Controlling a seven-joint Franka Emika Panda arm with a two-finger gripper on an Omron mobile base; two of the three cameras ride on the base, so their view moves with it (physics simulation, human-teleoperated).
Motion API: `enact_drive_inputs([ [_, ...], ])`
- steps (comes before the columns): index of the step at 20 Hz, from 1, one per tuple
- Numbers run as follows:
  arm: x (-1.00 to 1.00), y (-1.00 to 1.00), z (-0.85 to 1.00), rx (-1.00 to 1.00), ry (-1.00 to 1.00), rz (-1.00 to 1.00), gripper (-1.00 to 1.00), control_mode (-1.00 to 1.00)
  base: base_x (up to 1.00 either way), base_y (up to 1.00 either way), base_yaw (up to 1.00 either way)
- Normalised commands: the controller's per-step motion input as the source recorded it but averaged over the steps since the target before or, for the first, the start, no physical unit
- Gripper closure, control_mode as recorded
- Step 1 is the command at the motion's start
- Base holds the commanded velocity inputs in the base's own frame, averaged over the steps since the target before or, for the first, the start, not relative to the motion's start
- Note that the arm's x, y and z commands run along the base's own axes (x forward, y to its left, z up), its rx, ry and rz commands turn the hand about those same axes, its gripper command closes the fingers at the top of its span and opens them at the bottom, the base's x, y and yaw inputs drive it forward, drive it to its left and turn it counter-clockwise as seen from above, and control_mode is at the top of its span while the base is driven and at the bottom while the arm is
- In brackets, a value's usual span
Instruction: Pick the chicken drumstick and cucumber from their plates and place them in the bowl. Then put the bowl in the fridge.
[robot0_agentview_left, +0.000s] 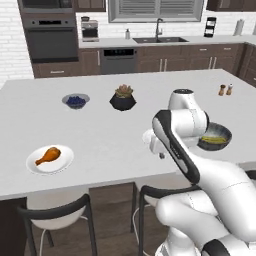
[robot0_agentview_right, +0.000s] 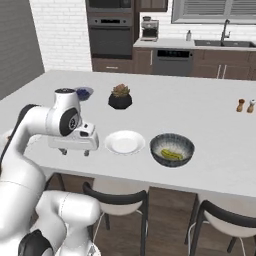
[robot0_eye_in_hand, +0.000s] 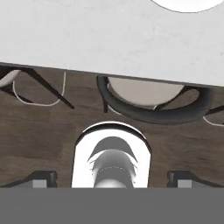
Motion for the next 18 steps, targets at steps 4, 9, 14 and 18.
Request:
enact_drive_inputs([
  [4,0.00,0.00,0.00,0.00,0.00,0.00,-1.00,1.00,-0.13,0.93,0.00],
  [9,0.00,0.00,0.00,0.00,0.00,0.00,-1.00,1.00,-0.75,0.91,-0.05],
  [14,0.00,0.00,0.00,0.00,0.00,0.00,-1.00,1.00,-0.56,0.99,-0.05],
  [18,0.00,0.00,0.00,0.00,0.00,0.00,-1.00,1.00,0.80,0.50,-0.01],
])
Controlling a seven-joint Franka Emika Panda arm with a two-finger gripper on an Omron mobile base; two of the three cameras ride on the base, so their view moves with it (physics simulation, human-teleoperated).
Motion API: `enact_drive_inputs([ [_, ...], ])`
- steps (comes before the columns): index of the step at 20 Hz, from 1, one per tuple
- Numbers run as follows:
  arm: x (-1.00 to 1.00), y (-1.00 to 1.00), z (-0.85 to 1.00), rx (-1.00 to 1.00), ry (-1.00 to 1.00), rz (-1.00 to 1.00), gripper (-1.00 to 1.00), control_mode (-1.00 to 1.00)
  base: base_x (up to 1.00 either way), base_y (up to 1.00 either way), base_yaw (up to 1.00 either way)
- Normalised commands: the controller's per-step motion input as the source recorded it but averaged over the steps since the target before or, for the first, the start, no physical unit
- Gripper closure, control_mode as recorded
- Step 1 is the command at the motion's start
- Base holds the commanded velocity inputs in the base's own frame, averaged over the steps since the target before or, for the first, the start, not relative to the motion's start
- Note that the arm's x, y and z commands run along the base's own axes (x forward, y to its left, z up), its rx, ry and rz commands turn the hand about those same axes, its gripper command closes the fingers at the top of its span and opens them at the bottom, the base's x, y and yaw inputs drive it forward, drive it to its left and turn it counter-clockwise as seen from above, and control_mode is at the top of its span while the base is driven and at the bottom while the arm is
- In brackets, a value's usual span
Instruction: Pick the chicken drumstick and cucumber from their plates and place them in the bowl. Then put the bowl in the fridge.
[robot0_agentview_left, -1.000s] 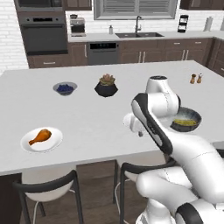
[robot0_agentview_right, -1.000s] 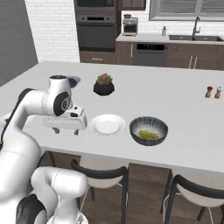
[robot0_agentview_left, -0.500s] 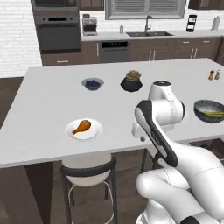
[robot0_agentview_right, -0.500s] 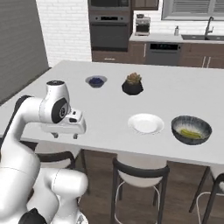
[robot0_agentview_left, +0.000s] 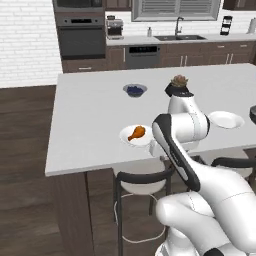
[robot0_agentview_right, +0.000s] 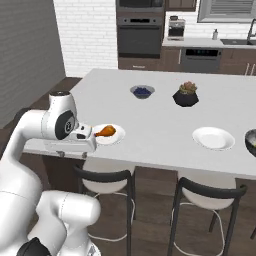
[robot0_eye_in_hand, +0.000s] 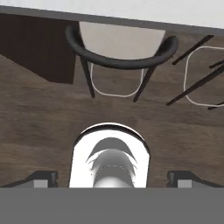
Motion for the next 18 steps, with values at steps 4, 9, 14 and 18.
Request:
enact_drive_inputs([
  [4,0.00,0.00,0.00,0.00,0.00,0.00,-1.00,1.00,1.00,-0.04,0.00],
  [9,0.40,0.02,0.00,0.00,0.05,-0.02,-1.00,-1.00,0.60,0.20,-0.03],
  [14,1.00,-0.02,-0.02,0.00,0.21,-0.13,-1.00,-1.00,0.00,0.00,0.00],
  [18,1.00,0.00,-0.09,0.00,0.16,-0.36,-1.00,-1.00,0.00,0.00,0.00],
])
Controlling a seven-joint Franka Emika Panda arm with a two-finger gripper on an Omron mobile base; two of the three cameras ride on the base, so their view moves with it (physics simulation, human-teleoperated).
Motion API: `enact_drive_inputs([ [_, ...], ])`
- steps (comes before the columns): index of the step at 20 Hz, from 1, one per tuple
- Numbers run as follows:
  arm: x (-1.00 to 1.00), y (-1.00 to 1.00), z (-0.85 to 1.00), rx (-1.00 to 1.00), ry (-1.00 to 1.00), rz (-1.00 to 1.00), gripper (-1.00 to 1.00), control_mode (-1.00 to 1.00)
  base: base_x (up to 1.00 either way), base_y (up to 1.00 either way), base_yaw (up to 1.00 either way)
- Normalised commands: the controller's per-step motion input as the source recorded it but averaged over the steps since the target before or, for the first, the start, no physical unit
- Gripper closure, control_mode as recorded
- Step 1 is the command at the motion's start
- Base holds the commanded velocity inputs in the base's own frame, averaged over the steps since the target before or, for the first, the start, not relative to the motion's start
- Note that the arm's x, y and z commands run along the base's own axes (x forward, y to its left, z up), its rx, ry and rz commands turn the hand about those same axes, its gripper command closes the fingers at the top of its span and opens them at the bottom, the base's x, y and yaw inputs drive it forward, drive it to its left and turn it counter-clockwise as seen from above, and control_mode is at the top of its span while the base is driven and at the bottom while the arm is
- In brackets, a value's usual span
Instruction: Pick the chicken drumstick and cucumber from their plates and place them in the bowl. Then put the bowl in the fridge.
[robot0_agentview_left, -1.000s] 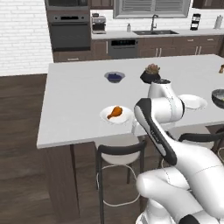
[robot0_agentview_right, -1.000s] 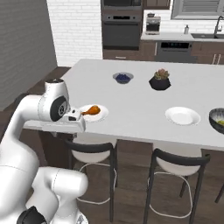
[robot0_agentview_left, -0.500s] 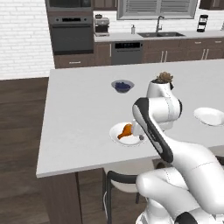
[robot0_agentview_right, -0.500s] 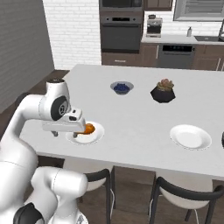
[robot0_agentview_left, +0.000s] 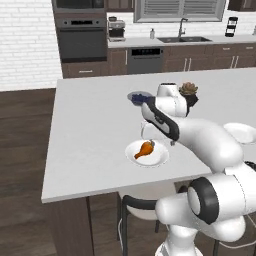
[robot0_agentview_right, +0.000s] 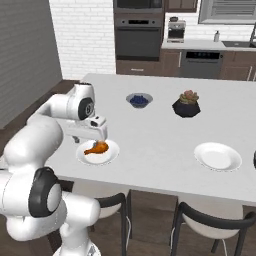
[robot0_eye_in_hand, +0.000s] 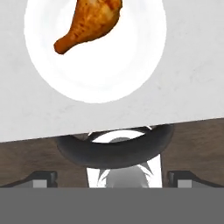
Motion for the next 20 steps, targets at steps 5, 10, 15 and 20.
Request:
enact_drive_inputs([
  [5,0.70,0.02,-0.32,0.04,0.07,-0.40,-1.00,-1.00,0.00,0.00,0.00],
  [10,0.60,0.01,-0.35,0.00,0.11,-0.25,-1.00,-1.00,0.00,0.00,0.00],
  [15,0.53,0.01,-0.35,-0.03,0.22,-0.14,-1.00,-1.00,0.00,0.00,0.00],
  [20,0.57,0.00,-0.46,-0.04,0.08,-0.08,-1.00,-1.00,0.00,0.00,0.00],
])
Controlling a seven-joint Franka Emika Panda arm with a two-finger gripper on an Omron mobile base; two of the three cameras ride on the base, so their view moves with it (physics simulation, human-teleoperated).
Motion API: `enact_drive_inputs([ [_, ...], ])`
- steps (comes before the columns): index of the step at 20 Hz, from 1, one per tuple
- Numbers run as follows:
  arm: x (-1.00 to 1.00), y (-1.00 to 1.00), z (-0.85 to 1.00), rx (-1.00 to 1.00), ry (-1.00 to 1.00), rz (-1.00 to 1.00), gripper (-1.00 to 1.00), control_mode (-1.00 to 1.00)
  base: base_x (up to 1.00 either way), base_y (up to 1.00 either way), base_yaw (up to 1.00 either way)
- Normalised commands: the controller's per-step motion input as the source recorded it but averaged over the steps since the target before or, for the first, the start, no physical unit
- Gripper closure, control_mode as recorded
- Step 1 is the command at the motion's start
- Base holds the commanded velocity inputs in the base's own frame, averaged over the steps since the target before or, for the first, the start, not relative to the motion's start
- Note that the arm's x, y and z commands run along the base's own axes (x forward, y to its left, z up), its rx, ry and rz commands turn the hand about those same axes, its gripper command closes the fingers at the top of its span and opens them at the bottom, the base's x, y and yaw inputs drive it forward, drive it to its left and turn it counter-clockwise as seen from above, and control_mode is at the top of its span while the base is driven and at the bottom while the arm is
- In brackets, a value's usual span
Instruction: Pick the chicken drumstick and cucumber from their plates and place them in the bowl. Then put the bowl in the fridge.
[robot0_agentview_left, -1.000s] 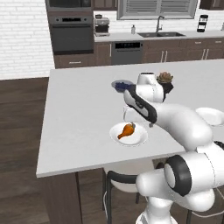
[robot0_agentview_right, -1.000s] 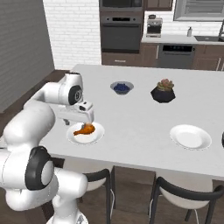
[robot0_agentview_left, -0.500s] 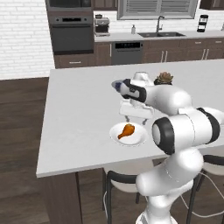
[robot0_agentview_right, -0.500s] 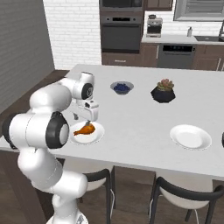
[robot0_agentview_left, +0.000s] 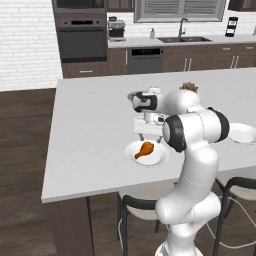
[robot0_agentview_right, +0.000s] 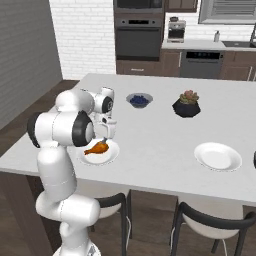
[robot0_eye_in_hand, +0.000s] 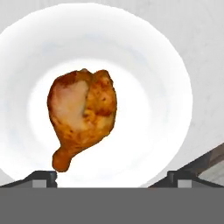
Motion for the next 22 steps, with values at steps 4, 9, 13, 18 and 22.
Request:
enact_drive_inputs([
  [4,0.50,0.02,-0.49,-0.04,0.01,-0.04,-1.00,-1.00,0.00,0.00,0.00],
  [9,0.19,0.06,-0.46,0.00,-0.12,0.00,-1.00,-1.00,0.00,0.00,0.00],
  [13,-0.05,0.01,-0.36,0.00,-0.15,0.00,-1.00,-1.00,0.00,0.00,0.00],
  [18,-0.42,0.22,-0.09,0.00,-0.26,0.00,-1.00,-1.00,0.00,0.00,0.00],
  [22,-0.67,0.13,-0.01,0.00,-0.42,0.00,-1.00,-1.00,0.00,0.00,0.00],
])
